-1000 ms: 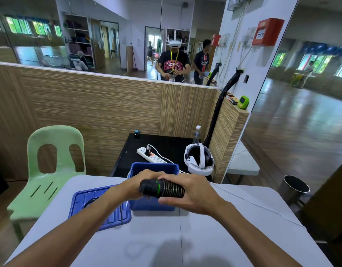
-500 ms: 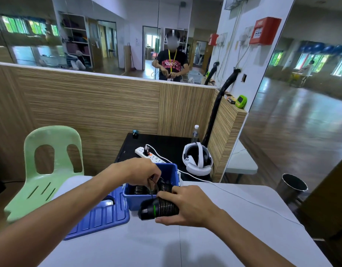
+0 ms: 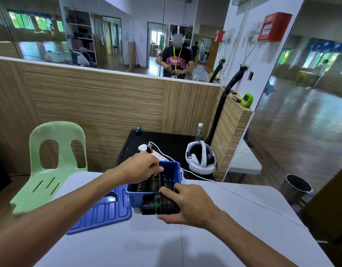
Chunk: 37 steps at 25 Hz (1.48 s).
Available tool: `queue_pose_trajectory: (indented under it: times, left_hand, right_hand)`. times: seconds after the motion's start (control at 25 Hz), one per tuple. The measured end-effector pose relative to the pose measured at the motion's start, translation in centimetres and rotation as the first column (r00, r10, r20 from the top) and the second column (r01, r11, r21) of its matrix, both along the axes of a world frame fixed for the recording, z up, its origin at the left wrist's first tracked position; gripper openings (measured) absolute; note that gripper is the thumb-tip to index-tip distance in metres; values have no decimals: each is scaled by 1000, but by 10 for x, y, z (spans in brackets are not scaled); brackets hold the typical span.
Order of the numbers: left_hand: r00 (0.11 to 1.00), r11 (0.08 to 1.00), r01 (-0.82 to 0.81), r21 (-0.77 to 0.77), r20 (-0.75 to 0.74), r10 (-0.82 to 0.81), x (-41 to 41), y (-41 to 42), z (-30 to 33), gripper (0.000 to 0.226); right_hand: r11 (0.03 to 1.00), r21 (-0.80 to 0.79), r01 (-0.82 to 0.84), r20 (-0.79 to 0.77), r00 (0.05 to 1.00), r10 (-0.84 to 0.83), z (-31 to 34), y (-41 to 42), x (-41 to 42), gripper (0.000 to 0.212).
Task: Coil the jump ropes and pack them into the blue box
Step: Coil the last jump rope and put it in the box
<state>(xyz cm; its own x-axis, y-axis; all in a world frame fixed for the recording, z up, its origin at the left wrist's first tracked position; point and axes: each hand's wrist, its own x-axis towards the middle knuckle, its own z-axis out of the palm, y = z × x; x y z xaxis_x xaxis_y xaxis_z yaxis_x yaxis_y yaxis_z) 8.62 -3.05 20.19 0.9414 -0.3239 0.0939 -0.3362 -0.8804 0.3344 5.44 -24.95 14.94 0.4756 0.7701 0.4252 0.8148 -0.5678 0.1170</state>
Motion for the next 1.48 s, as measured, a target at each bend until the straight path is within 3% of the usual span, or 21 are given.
queue_pose_trajectory:
  times: [0.28, 0.48, 0.64, 0.88, 1.08, 1.48]
  left_hand:
    - [991, 982, -136, -133, -11, 136, 2, -14, -10, 25]
    - [982, 967, 190, 171, -56, -183, -5, -1, -9, 18]
    - [952, 872, 299, 388, -187, -243, -4, 4, -11, 37]
    - [978, 979, 129, 157, -184, -99, 3, 10, -21, 42]
    - [999, 983, 44, 178, -12, -43, -5, -16, -20, 43]
    - [989, 949, 99, 299, 72, -126, -20, -39, -12, 28]
  right_hand:
    - [989, -38, 143, 88, 986, -139, -10, 1, -3, 59]
    - [994, -42, 100, -2, 995, -101, -21, -3, -7, 57]
    - [999, -51, 20, -17, 1000, -21, -23, -4, -12, 51]
    - [998, -21, -56, -80, 995, 54, -23, 2, -12, 56]
    - [994, -105, 37, -143, 988, -52, -30, 4, -8, 62]
    - [964, -121, 236, -181, 950, -255, -7, 7, 1, 62]
